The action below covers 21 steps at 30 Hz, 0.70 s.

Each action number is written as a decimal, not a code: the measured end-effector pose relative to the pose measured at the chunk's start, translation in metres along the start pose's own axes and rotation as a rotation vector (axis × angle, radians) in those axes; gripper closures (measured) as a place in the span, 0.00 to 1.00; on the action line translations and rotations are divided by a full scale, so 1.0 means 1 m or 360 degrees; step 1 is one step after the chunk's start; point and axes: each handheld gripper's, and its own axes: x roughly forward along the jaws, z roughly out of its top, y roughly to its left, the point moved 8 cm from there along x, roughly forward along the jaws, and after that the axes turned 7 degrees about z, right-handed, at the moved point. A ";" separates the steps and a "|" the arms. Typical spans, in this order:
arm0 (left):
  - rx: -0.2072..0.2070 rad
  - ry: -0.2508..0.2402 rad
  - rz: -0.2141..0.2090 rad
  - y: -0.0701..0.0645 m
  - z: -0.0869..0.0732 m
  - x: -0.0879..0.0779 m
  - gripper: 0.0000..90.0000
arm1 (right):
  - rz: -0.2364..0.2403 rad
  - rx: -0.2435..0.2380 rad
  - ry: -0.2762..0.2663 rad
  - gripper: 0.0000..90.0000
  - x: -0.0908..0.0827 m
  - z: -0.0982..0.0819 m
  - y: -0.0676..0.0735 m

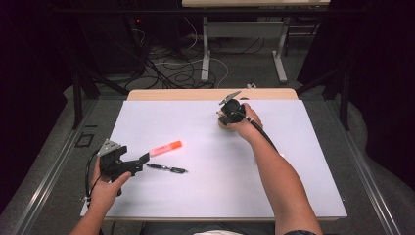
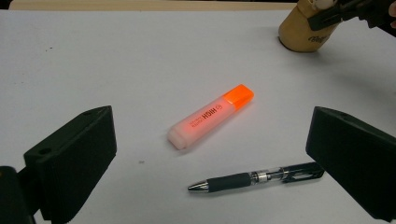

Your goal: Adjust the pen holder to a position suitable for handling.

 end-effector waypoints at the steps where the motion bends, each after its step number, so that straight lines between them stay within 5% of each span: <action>1: 0.0001 0.0001 0.0001 0.000 0.000 0.000 0.02 | 0.0003 0.0014 0.0046 0.74 -0.002 -0.002 0.002; 5: -0.0001 -0.0002 0.0001 0.000 0.000 0.000 0.02 | 0.0019 -0.0035 0.0004 0.74 -0.004 0.002 0.003; 9: 0.0000 0.0001 0.0002 0.000 0.000 0.000 0.02 | 0.0009 -0.0006 0.0009 0.74 -0.010 0.003 0.007; 11: 0.0002 -0.0003 0.0003 0.000 0.000 0.000 0.02 | 0.0023 -0.0006 -0.0079 0.74 -0.011 0.007 0.011; 13: 0.0004 -0.0001 0.0002 0.000 0.000 0.000 0.02 | 0.0045 -0.0009 0.0027 0.74 -0.019 0.004 0.016; 21: 0.0015 0.0006 0.0006 0.000 0.000 0.001 0.02 | 0.0084 -0.0104 0.0070 0.74 -0.039 0.006 0.046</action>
